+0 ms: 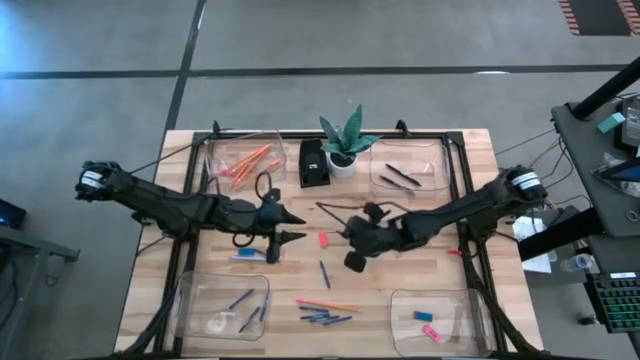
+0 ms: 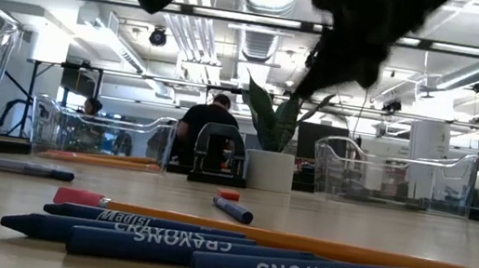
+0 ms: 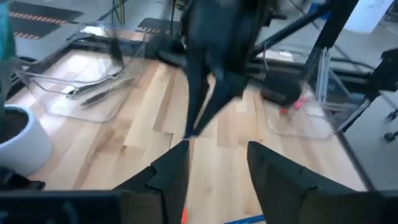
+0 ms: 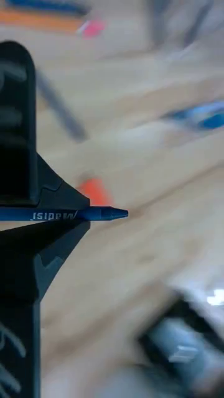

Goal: Sort crayons/erasers/pens/pencils in bins
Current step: Put the blue crayon into the bottom left transparent bin

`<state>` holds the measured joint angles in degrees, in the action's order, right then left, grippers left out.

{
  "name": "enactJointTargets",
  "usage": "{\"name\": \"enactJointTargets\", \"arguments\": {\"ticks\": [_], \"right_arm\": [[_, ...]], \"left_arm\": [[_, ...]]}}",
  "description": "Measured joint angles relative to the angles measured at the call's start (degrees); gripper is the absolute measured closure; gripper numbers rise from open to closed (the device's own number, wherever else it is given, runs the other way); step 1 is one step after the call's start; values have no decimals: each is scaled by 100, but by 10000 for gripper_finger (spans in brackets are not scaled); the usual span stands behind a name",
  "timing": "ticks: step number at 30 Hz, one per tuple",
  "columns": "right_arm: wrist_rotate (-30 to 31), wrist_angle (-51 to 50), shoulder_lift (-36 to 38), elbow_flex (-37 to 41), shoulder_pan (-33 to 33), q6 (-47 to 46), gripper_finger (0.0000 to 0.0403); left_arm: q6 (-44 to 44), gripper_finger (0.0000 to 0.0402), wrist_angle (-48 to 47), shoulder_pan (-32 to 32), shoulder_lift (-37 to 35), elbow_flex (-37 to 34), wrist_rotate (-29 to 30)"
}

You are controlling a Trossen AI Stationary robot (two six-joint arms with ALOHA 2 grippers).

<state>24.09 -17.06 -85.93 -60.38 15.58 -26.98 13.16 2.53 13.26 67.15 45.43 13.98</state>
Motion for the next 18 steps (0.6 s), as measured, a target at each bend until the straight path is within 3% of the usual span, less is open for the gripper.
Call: {"name": "enactJointTargets", "arguments": {"ticks": [8, 18], "right_arm": [[-59, 2148, 568, 1, -23, 2096, 387], [-475, 2938, 390, 13, -25, 2700, 387]], "left_arm": [[-57, 240, 800, 0, 772, 2, 0], [-657, 240, 2601, 0, 1493, 42, 1]]}}
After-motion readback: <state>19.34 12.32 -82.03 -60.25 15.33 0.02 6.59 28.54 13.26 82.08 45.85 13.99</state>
